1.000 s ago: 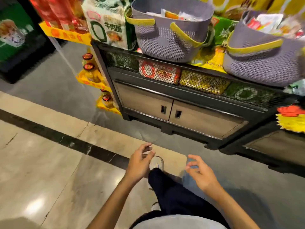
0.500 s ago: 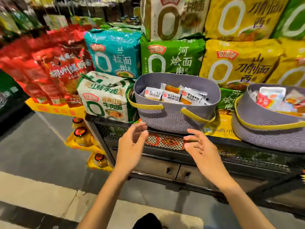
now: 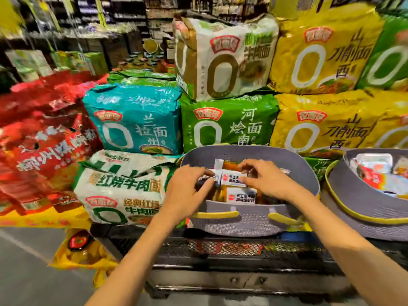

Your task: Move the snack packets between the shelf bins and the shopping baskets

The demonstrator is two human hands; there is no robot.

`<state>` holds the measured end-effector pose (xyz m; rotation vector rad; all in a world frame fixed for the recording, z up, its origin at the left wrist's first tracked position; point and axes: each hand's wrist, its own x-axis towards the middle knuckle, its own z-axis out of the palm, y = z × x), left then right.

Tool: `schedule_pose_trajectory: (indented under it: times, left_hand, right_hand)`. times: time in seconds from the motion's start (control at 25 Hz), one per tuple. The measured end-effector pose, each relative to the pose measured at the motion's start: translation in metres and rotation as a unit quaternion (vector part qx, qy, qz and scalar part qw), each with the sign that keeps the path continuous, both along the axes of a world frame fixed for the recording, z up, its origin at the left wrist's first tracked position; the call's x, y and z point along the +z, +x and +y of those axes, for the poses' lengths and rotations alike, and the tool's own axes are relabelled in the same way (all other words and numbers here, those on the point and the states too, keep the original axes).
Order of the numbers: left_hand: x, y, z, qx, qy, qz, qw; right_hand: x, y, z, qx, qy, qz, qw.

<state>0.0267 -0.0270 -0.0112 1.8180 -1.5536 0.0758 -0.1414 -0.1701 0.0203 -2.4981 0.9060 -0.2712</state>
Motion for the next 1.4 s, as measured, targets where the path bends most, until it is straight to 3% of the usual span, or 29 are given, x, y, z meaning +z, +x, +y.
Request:
schedule_pose_trajectory:
  times: [0.12,0.24,0.32,0.4,0.56,0.68,0.76,0.84,0.92,1.04,1.16,1.32,1.4]
  left_hand:
    - [-0.003,0.000,-0.001,0.004,-0.027,-0.006,1.000]
    - [-0.004,0.003,-0.002,0.009,-0.011,0.020,1.000]
    - [-0.001,0.003,-0.002,0.004,0.021,0.035,0.999]
    - [0.005,0.005,-0.006,-0.006,0.062,0.072,0.995]
    - [0.026,0.010,-0.034,-0.107,0.086,0.242,0.960]
    - [0.027,0.010,-0.049,-0.203,0.104,0.353,0.908]
    - [0.022,0.011,-0.050,-0.213,0.097,0.375,0.897]
    - [0.018,0.015,-0.049,-0.181,0.063,0.391,0.900]
    - [0.018,0.018,-0.050,-0.152,0.023,0.419,0.895]
    - [0.019,0.019,-0.052,-0.139,0.016,0.438,0.888]
    - [0.017,0.018,-0.052,-0.135,0.023,0.450,0.882]
    - [0.018,0.018,-0.052,-0.116,0.015,0.480,0.870]
    - [0.018,0.018,-0.052,-0.108,0.003,0.490,0.865]
  right_hand:
    - [-0.017,0.012,-0.012,0.050,-0.055,0.172,0.982]
    - [-0.014,0.015,-0.013,0.068,-0.080,0.220,0.970]
    - [-0.002,0.010,-0.016,0.062,-0.072,0.151,0.984]
    - [0.021,0.005,-0.018,0.054,-0.003,0.035,0.998]
    - [0.067,0.008,-0.013,0.074,0.109,-0.146,0.980]
    - [0.072,0.011,-0.010,0.072,0.153,-0.215,0.962]
    - [0.067,0.004,-0.018,0.023,0.182,-0.232,0.955]
    - [0.058,-0.010,-0.032,-0.039,0.119,-0.161,0.979]
    - [0.043,-0.022,-0.042,-0.072,-0.015,0.008,0.997]
    - [0.019,-0.023,-0.034,-0.083,-0.138,0.207,0.965]
    - [0.008,-0.015,-0.031,-0.080,-0.191,0.223,0.953]
    - [0.003,-0.013,-0.034,-0.092,-0.193,0.225,0.951]
    - [0.010,-0.018,-0.035,-0.068,-0.152,0.184,0.969]
